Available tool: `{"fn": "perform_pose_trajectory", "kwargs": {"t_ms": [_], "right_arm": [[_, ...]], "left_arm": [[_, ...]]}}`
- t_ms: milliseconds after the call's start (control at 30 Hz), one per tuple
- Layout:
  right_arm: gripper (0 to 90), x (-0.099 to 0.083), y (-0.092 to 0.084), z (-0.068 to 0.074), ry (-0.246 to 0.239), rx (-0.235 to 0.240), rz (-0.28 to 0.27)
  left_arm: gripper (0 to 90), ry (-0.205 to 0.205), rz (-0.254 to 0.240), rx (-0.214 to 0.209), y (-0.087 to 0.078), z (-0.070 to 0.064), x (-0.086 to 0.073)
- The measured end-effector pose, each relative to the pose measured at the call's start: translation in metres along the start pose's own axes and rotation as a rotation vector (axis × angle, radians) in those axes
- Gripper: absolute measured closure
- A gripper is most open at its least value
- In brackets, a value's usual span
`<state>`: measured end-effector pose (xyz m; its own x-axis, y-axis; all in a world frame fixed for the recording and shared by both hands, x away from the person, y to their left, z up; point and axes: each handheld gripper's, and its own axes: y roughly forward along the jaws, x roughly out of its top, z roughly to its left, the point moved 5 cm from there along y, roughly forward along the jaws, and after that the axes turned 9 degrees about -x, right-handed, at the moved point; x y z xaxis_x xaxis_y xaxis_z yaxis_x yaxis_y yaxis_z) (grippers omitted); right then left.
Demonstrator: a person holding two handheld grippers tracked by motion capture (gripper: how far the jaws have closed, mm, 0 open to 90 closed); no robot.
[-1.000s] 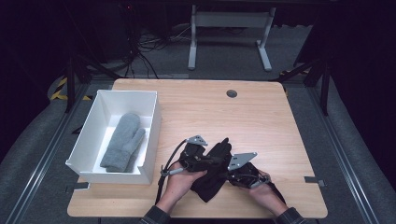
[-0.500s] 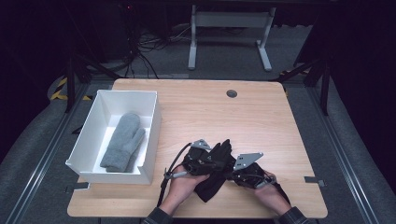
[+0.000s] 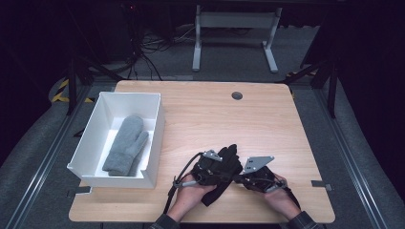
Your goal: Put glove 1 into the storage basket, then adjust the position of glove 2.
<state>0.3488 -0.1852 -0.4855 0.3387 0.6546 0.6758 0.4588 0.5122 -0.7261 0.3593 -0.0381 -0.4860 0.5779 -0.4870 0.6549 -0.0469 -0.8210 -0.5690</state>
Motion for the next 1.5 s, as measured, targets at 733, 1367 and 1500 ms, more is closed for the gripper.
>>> {"fn": "perform_pose_trajectory", "kwargs": {"t_ms": [733, 1367, 1500], "right_arm": [[39.7, -0.047, -0.029, -0.062, 0.183, -0.141, 0.01], [23.0, -0.052, -0.019, -0.068, 0.165, -0.2, 0.02], [19.5, -0.052, -0.017, -0.068, 0.171, -0.202, 0.008]], "left_arm": [[90.0, 0.117, 0.158, 0.091, 0.001, -0.019, -0.018], [58.2, 0.217, 0.148, 0.213, -0.047, -0.006, -0.009], [40.9, 0.236, 0.164, 0.213, -0.052, 0.003, -0.003]]}}
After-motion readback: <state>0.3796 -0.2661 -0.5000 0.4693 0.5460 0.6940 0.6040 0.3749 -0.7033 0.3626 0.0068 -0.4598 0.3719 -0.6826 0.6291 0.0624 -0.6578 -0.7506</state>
